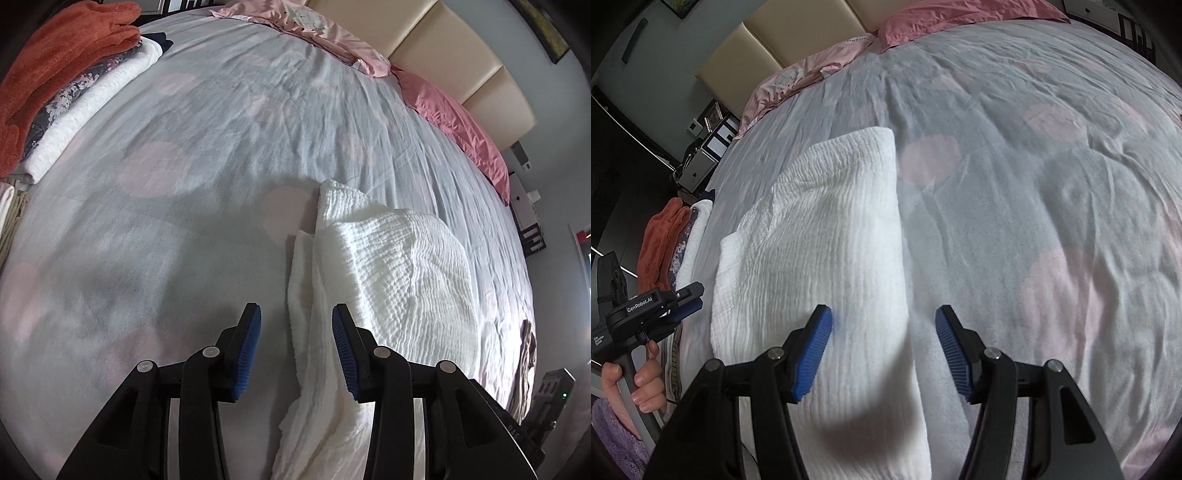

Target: Fold clothes

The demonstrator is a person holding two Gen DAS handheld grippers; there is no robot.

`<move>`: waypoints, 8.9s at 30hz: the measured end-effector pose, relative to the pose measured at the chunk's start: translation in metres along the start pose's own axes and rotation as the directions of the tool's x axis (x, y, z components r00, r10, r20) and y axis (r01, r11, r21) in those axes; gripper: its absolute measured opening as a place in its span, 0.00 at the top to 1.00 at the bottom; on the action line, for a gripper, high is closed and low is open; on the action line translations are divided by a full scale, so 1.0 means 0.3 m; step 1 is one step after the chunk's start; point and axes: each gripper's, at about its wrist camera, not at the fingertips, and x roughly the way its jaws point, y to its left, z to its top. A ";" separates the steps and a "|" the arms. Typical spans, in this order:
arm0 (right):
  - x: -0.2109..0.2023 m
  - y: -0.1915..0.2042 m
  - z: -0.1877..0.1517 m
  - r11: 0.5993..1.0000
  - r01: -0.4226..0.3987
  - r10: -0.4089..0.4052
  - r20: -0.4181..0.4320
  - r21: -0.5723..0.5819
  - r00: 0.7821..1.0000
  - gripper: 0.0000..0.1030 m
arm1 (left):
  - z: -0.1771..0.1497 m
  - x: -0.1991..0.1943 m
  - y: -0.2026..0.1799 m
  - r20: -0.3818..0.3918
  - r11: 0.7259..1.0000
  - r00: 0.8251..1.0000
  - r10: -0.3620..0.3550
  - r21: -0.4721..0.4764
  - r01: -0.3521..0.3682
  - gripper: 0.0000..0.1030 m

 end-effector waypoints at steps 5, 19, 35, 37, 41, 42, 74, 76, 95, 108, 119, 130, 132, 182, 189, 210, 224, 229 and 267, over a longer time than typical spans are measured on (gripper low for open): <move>0.023 -0.031 0.014 0.998 -0.044 0.044 0.005 0.042 0.999 0.43 | 0.017 0.037 -0.020 -0.016 0.999 1.000 -0.026 0.037 0.027 0.53; 0.089 -0.056 0.025 0.990 -0.090 0.093 -0.020 0.112 0.996 0.40 | 0.024 0.163 0.012 -0.110 1.000 0.994 0.002 0.027 0.001 0.53; 0.105 -0.051 0.031 0.985 -0.113 0.117 -0.022 0.133 0.993 0.38 | 0.035 0.167 0.039 -0.130 0.999 0.990 -0.046 -0.021 0.044 0.53; 0.106 -0.052 0.031 0.984 -0.115 0.119 -0.022 0.136 0.993 0.38 | 0.041 0.170 0.055 -0.138 0.996 0.987 -0.080 -0.054 0.073 0.53; 0.109 -0.051 0.030 0.983 -0.117 0.121 -0.021 0.140 0.992 0.38 | 0.050 0.176 0.089 -0.144 0.985 0.980 -0.139 -0.118 0.123 0.53; 0.109 -0.051 0.030 0.983 -0.118 0.122 -0.021 0.141 0.992 0.38 | 0.054 0.179 0.094 -0.144 0.982 0.978 -0.154 -0.129 0.136 0.53; 0.123 -0.066 0.034 0.976 -0.147 0.153 -0.025 0.159 0.988 0.37 | 0.098 0.275 0.007 -0.150 0.979 0.968 -0.202 -0.015 0.202 0.48; 0.119 -0.063 0.036 0.978 -0.146 0.151 -0.024 0.151 0.988 0.38 | 0.100 0.277 0.000 -0.147 0.981 0.970 -0.193 -0.009 0.194 0.48; 0.172 -0.129 0.179 0.956 -0.225 0.226 0.016 0.190 0.974 0.37 | 0.105 0.287 0.013 -0.155 0.979 0.966 -0.206 -0.031 0.203 0.48; 0.245 -0.033 0.191 0.966 -0.241 0.246 -0.046 0.095 0.968 0.45 | 0.107 0.288 0.016 -0.132 0.981 0.973 -0.192 -0.004 0.193 0.65; 0.222 0.011 0.183 0.982 -0.188 0.188 -0.004 0.004 0.982 0.76 | 0.092 0.262 -0.042 -0.093 0.987 0.986 -0.137 0.071 0.144 0.84; 0.128 0.043 0.163 0.982 -0.189 0.188 0.097 -0.003 0.977 0.80 | 0.057 0.127 -0.095 0.011 0.984 0.994 -0.111 0.141 0.109 0.86; 0.092 0.057 0.151 0.982 -0.187 0.188 0.120 -0.014 0.975 0.80 | 0.035 0.077 -0.094 0.030 0.982 0.992 -0.119 0.150 0.113 0.86; -0.212 1.918 0.149 0.472 -0.542 0.551 -0.247 -0.695 0.797 0.81 | 0.054 -1.392 0.622 0.518 0.959 0.807 0.283 -0.177 -0.223 0.87; 0.021 2.230 -0.014 0.307 -0.613 0.499 -0.425 -0.728 0.755 0.81 | -0.004 -1.361 0.856 0.485 0.901 0.769 0.417 -0.329 -0.281 0.87; 0.553 2.443 -0.106 0.384 -0.753 0.243 -0.728 -0.535 0.641 0.23 | -0.056 -1.131 1.357 0.389 0.832 0.886 0.254 -0.554 0.004 0.70; 0.782 2.619 -0.169 0.503 -0.708 0.168 -0.748 -0.496 0.642 0.64 | -0.005 -1.091 1.492 0.412 0.784 0.900 0.141 -0.601 0.152 0.70; 0.657 2.634 -0.231 0.319 -0.673 0.188 -0.652 -0.667 0.735 0.83 | -0.031 -1.170 1.369 0.492 0.869 0.828 0.270 -0.495 0.011 0.84; 0.344 2.437 -0.260 0.344 -0.409 0.271 -0.328 -0.845 0.905 0.74 | -0.124 -1.305 1.284 0.356 0.830 0.783 0.510 -0.441 -0.340 0.63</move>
